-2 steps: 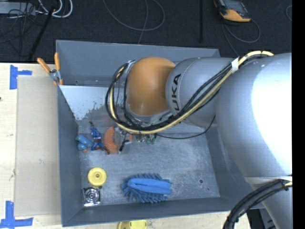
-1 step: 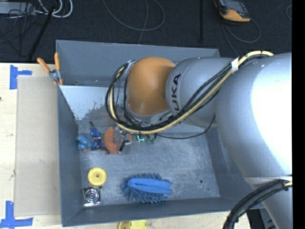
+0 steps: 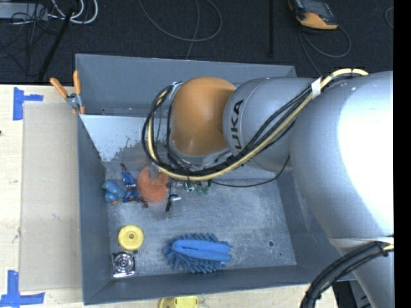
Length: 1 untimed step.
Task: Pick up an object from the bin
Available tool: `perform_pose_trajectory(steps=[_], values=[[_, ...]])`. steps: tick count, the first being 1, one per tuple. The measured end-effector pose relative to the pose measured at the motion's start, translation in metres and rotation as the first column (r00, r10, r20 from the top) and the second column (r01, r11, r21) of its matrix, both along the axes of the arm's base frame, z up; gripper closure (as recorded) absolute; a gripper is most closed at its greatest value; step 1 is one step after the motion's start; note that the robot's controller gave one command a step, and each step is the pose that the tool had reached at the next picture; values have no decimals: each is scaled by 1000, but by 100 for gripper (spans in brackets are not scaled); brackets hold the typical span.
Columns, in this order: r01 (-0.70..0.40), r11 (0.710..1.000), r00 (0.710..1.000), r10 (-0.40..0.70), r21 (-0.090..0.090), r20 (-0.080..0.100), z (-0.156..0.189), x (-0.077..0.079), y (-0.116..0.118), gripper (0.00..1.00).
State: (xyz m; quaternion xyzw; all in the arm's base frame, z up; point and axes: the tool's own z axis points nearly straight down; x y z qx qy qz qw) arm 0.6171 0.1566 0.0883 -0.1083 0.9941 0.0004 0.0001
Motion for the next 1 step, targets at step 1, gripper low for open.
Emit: perform_pose_trajectory(steps=[1], values=[[248, 969, 969, -248, 1, 2, -14, -20, 53, 100]])
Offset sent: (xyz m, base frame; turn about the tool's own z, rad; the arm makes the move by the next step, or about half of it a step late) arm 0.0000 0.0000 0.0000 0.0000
